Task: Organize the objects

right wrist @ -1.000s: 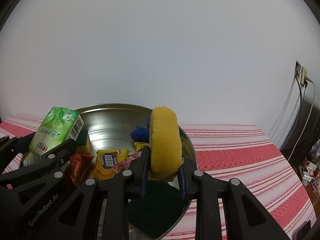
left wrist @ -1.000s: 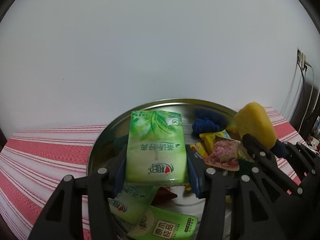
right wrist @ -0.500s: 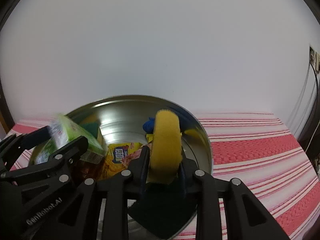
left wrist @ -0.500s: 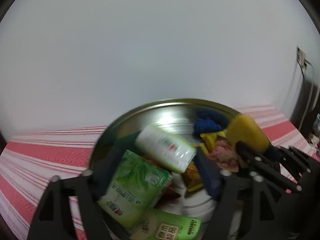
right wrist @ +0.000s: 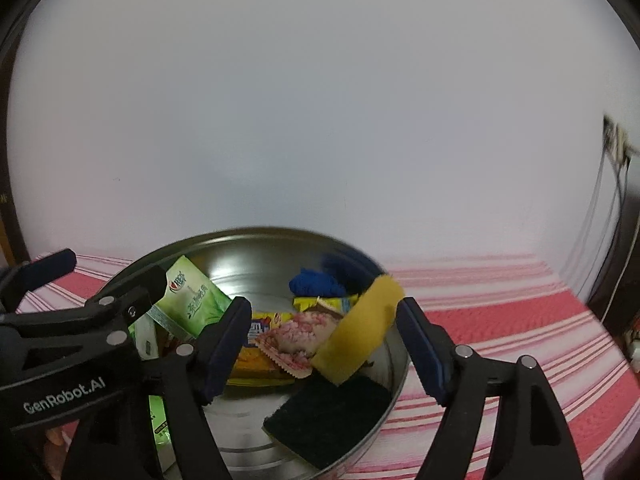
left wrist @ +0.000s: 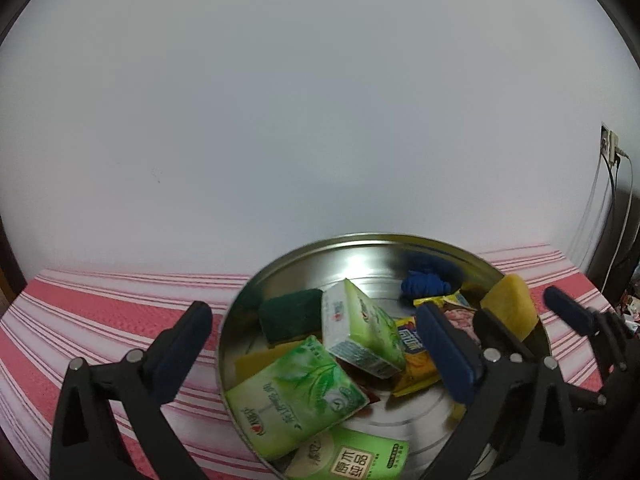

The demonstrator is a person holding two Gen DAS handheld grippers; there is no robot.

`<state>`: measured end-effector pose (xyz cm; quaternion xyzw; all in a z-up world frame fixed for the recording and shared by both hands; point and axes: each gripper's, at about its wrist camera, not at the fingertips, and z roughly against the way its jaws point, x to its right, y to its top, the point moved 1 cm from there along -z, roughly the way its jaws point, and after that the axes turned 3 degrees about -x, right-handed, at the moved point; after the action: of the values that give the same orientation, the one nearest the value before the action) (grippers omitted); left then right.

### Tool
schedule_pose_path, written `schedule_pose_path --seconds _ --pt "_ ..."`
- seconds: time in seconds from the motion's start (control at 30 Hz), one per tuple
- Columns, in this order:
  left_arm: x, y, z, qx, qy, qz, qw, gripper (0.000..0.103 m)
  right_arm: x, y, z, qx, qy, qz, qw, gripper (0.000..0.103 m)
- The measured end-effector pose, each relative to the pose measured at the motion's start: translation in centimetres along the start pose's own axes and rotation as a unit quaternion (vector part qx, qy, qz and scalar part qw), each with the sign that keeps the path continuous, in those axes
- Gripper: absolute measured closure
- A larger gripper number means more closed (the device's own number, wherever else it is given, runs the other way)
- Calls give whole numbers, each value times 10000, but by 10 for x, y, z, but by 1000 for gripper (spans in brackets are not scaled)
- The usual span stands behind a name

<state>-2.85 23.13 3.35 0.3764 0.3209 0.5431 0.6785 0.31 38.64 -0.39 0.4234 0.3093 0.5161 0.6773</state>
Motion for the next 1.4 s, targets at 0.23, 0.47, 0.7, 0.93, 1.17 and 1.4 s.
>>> schedule_pose_path --seconds 0.23,0.47,0.7,0.93,1.17,1.4 --pt "-7 -3 11 234 120 29 9997 0 8 2 2 149 -416 -145 9989 16" --pt "-16 -17 16 310 428 -36 9986 0 24 -1 5 181 -338 -703 9968 15" --pt "-22 -31 23 417 537 -42 9977 0 37 -8 15 331 -167 -1381 9897 15" --pt "-27 -40 26 387 585 -54 9975 0 28 -14 28 605 -401 -1316 9886 15" --pt "-25 -47 29 416 517 -172 9976 0 19 -18 38 684 -481 -1154 9898 15" --pt "-33 -53 38 438 390 -40 9983 0 8 -24 53 792 -595 -905 9910 15"
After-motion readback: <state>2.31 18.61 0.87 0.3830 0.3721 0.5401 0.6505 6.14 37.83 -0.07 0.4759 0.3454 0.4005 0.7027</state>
